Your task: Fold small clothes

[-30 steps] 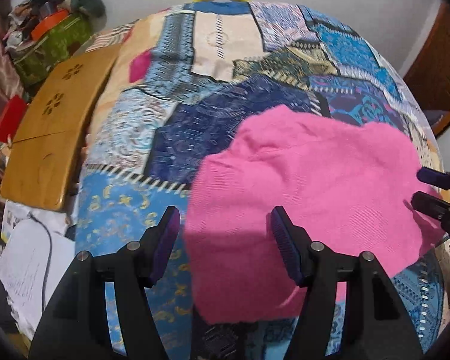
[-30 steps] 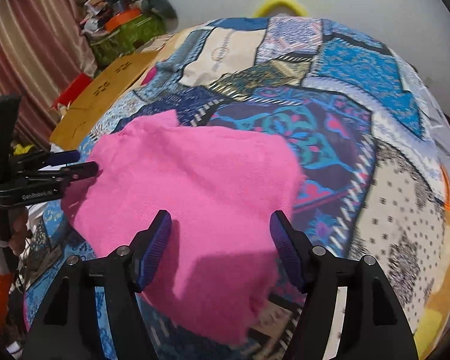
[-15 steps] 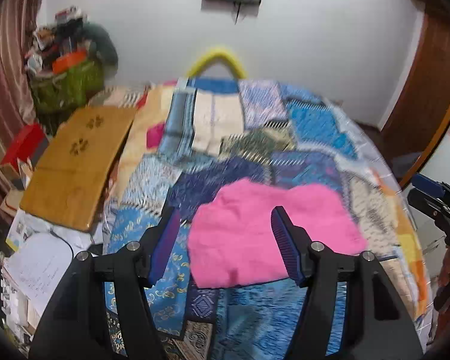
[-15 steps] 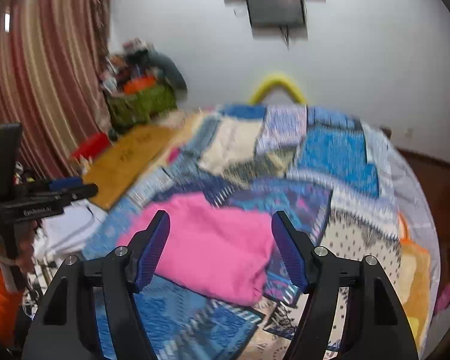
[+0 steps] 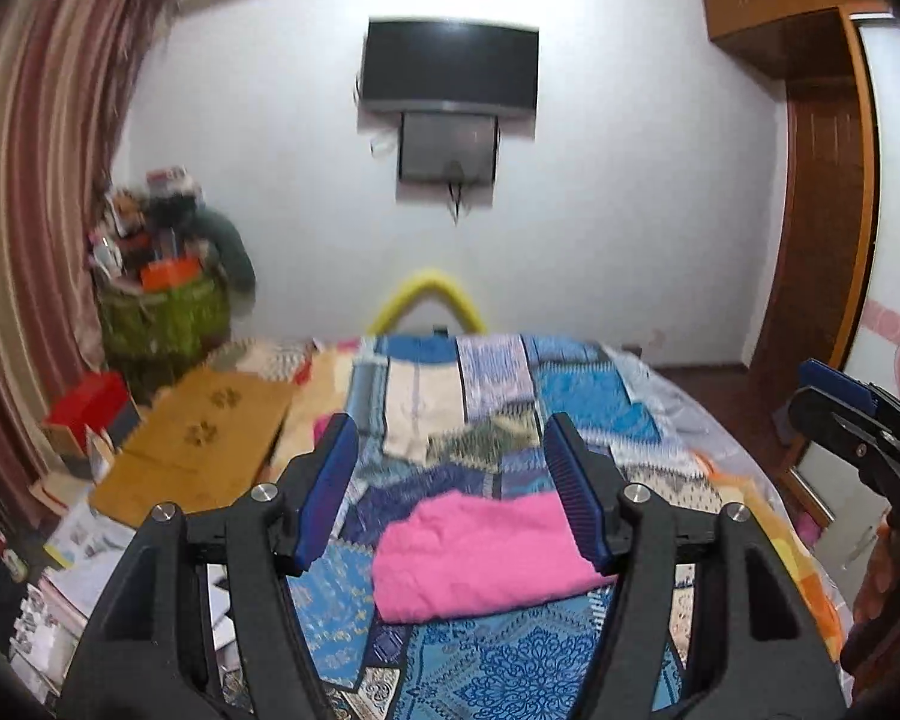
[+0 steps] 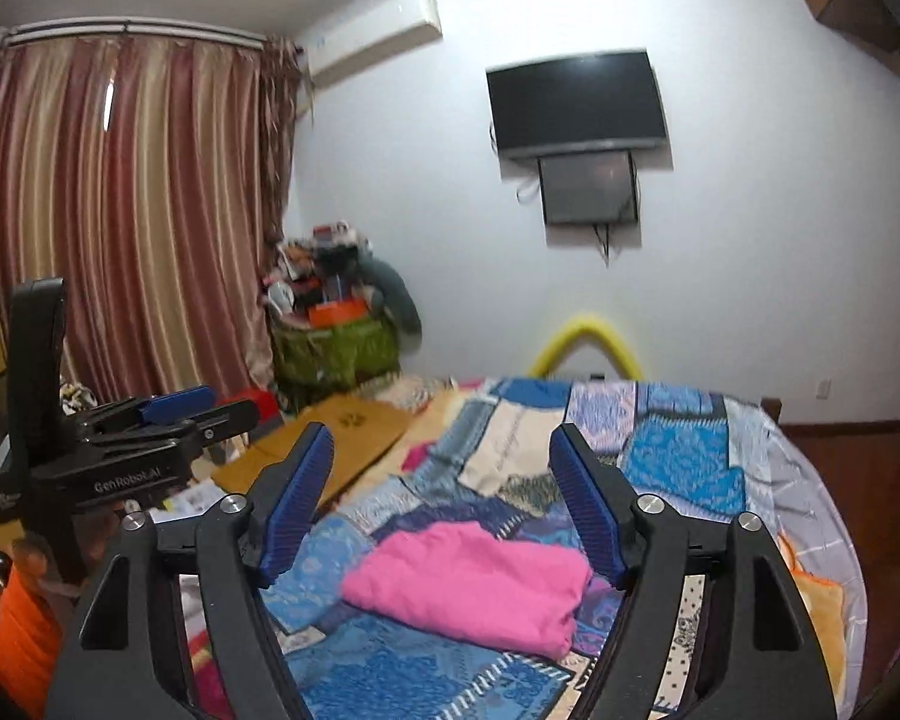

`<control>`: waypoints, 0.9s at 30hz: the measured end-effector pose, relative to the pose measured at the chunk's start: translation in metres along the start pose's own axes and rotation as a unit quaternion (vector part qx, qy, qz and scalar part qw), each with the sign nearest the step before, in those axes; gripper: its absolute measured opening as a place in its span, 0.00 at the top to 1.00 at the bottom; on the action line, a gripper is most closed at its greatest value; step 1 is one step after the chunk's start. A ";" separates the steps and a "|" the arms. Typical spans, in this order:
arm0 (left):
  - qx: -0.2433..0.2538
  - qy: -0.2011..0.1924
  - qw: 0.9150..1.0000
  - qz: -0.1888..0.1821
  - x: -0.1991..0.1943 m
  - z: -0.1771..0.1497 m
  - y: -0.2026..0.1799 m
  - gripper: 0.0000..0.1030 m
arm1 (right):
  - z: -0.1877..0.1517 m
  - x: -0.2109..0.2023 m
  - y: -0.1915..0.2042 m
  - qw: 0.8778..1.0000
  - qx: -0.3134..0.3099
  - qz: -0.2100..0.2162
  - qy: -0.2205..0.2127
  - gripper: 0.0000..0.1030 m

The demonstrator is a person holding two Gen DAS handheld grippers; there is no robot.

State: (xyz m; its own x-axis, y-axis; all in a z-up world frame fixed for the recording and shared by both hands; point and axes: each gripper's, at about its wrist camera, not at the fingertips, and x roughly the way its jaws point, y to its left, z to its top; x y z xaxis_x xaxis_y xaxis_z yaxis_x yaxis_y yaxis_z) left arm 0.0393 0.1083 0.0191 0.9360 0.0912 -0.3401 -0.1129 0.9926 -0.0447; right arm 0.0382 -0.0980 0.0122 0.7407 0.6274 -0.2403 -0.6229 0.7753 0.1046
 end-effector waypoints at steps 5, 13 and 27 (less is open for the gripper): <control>0.008 -0.043 0.999 0.009 -0.027 -0.003 -0.009 0.22 | -0.004 -0.016 0.011 1.000 0.004 -0.007 -0.021 0.18; 0.004 -0.060 0.998 0.005 -0.041 -0.014 -0.013 0.04 | -0.014 -0.025 0.012 0.998 0.008 -0.047 -0.030 0.00; 0.008 -0.057 0.998 -0.005 -0.042 -0.023 -0.019 0.01 | -0.019 -0.031 0.009 0.997 0.013 -0.067 -0.018 0.00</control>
State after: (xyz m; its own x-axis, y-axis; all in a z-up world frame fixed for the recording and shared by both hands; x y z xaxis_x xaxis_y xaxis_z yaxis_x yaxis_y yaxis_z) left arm -0.0055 0.0836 0.0126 0.9690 0.0888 -0.2306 -0.0989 0.9946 -0.0324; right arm 0.0052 -0.1118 0.0020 0.8260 0.5196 -0.2184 -0.5110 0.8539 0.0988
